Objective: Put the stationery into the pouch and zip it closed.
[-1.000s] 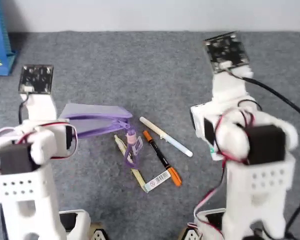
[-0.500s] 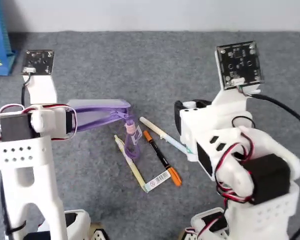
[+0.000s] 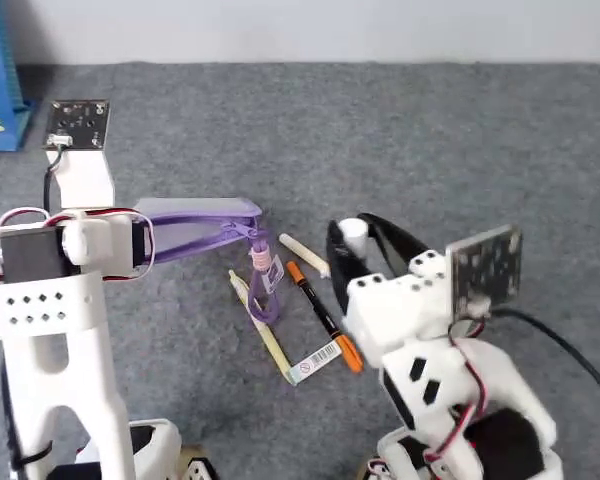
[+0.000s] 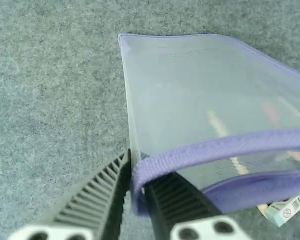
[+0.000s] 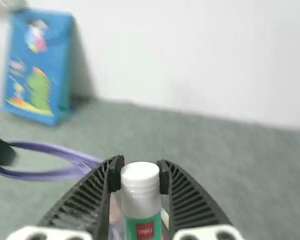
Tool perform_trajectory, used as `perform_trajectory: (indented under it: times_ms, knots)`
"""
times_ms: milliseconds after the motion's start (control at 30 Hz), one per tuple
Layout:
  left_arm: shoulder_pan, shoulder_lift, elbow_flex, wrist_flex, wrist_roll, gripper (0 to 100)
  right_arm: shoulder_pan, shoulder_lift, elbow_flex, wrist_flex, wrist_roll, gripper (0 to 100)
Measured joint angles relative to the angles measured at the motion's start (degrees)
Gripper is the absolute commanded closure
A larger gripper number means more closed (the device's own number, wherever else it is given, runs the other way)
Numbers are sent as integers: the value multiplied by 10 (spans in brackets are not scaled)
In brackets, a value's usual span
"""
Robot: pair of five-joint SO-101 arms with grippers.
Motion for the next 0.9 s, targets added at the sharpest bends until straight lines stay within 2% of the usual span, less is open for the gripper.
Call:
perform_trajectory:
  times_ms: [233, 400, 533, 900]
  knots:
    - [0, 0, 0, 0, 12, 988, -104, 0, 104, -214, 0, 991]
    - [0, 0, 4, 0, 14, 988, -137, 11, 194, -425, 0, 991]
    - [0, 0, 26, -2, 14, 988, -145, 77, 244, -572, 0, 991]
    - [1, 1, 53, -29, 14, 988, -178, 236, 246, -791, 0, 991]
